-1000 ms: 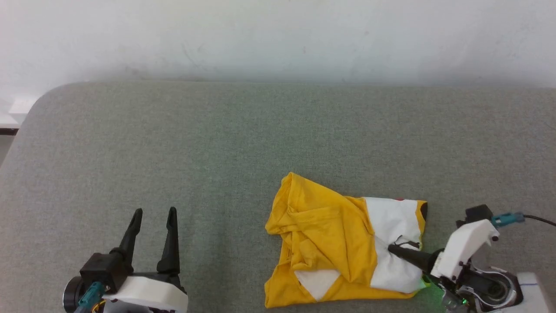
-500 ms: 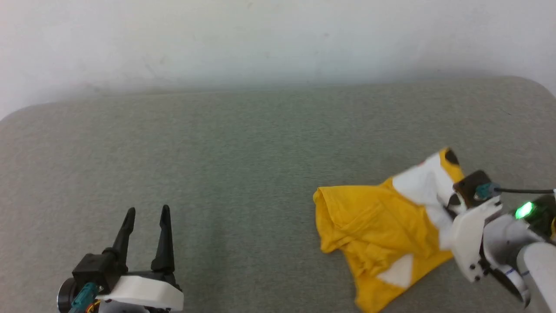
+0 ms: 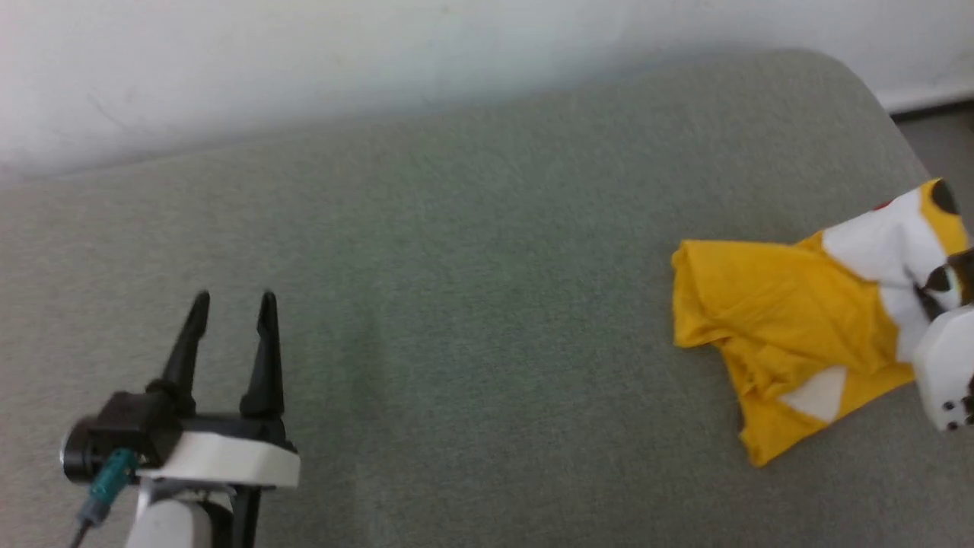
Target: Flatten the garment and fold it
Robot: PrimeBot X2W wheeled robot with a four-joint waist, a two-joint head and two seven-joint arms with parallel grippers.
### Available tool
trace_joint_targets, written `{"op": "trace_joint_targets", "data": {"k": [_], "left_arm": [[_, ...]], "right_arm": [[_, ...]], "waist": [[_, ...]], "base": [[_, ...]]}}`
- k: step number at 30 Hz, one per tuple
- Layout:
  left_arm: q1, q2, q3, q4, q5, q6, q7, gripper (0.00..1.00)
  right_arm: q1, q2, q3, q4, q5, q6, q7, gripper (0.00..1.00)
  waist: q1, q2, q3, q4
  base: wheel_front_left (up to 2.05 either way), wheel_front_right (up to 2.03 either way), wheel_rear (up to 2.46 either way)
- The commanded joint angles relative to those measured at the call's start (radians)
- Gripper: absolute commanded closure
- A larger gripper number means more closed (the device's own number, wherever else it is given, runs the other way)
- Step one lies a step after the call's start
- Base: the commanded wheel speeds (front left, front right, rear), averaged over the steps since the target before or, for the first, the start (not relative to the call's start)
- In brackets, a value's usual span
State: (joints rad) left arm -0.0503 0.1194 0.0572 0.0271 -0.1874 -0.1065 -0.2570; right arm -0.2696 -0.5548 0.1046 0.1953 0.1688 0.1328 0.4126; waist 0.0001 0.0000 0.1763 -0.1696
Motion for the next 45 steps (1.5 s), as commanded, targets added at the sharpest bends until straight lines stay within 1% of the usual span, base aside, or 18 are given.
{"op": "trace_joint_targets", "data": {"k": [1,6,10,11,12,13,17,20,22,25,29,33,39,43,45], "left_arm": [[-0.027,0.015,-0.004,-0.014,0.008,-0.008,-0.004,0.0],[-0.107,0.073,-0.034,-0.089,0.019,-0.015,0.028,0.0],[-0.159,0.112,-0.064,-0.135,0.019,-0.018,0.057,0.0],[-0.17,0.119,-0.072,-0.141,0.018,-0.019,0.061,0.0],[-0.179,0.123,-0.081,-0.144,0.016,-0.02,0.064,0.0],[-0.187,0.127,-0.089,-0.145,0.015,-0.02,0.066,0.0],[-0.2,0.126,-0.111,-0.133,0.005,-0.021,0.061,0.0],[-0.193,0.114,-0.12,-0.113,-0.001,-0.018,0.049,0.0],[-0.183,0.103,-0.123,-0.095,-0.006,-0.013,0.039,0.0],[-0.156,0.084,-0.119,-0.063,-0.018,-0.003,0.023,0.0],[-0.109,0.052,-0.112,-0.016,-0.035,0.011,0.006,0.0],[-0.066,0.017,-0.114,0.019,-0.039,0.024,-0.002,0.0],[-0.01,-0.009,-0.104,0.049,-0.039,0.036,-0.004,0.0],[0.022,-0.013,-0.084,0.056,-0.036,0.044,-0.004,0.0],[0.036,-0.013,-0.072,0.06,-0.034,0.047,-0.004,0.0]], "right_arm": [[-0.031,0.003,-0.015,0.015,0.003,-0.002,-0.021,1.0],[-0.128,0.02,-0.103,0.164,-0.028,-0.002,-0.181,1.0],[-0.216,0.053,-0.195,0.296,-0.073,-0.002,-0.345,1.0],[-0.232,0.062,-0.213,0.324,-0.089,-0.002,-0.392,0.64],[-0.245,0.071,-0.228,0.356,-0.105,-0.002,-0.432,0.39],[-0.256,0.082,-0.247,0.391,-0.118,-0.002,-0.46,0.0],[-0.28,0.124,-0.314,0.518,-0.171,-0.002,-0.532,0.0],[-0.277,0.142,-0.364,0.577,-0.189,-0.002,-0.572,0.0],[-0.266,0.144,-0.39,0.598,-0.189,-0.002,-0.598,0.0],[-0.232,0.157,-0.412,0.587,-0.179,-0.002,-0.627,0.0],[-0.148,0.18,-0.395,0.496,-0.155,-0.002,-0.646,0.0],[-0.008,0.224,-0.366,0.333,-0.125,-0.002,-0.628,0.0],[0.196,0.342,-0.293,0.061,-0.079,-0.002,-0.542,0.0],[0.259,0.414,-0.249,-0.043,-0.058,-0.002,-0.506,0.0],[0.272,0.437,-0.225,-0.076,-0.053,-0.002,-0.504,0.0]], "waist": [[-0.0001,0.0,0.153,-0.089],[-0.0001,0.0,0.301,-0.13],[-0.0001,0.0,0.36,-0.149],[-0.0001,0.0,0.365,-0.151],[-0.0001,0.0,0.367,-0.151],[-0.0001,0.0,0.366,-0.152],[-0.0001,0.0,0.344,-0.148],[-0.0001,0.0,0.312,-0.14],[-0.0001,0.0,0.283,-0.131],[-0.0001,0.0,0.225,-0.115],[-0.0001,0.0,0.127,-0.077],[-0.0001,0.0,0.039,-0.016],[-0.0001,0.0,-0.042,0.094],[-0.0001,0.0,-0.072,0.163],[-0.0001,0.0,-0.083,0.194]], "base": [[0.0,0.0,0.0],[0.0,0.0,0.0],[0.0,0.0,0.0],[0.0,0.0,0.0],[0.0,0.0,0.0],[0.0,0.0,0.0],[0.0,0.0,0.0],[0.0,0.0,0.0],[0.0,0.0,0.0],[0.0,0.0,0.0],[0.0,0.0,0.0],[0.0,0.0,0.0],[0.0,0.0,0.0],[0.0,0.0,0.0],[0.0,0.0,0.0]]}}
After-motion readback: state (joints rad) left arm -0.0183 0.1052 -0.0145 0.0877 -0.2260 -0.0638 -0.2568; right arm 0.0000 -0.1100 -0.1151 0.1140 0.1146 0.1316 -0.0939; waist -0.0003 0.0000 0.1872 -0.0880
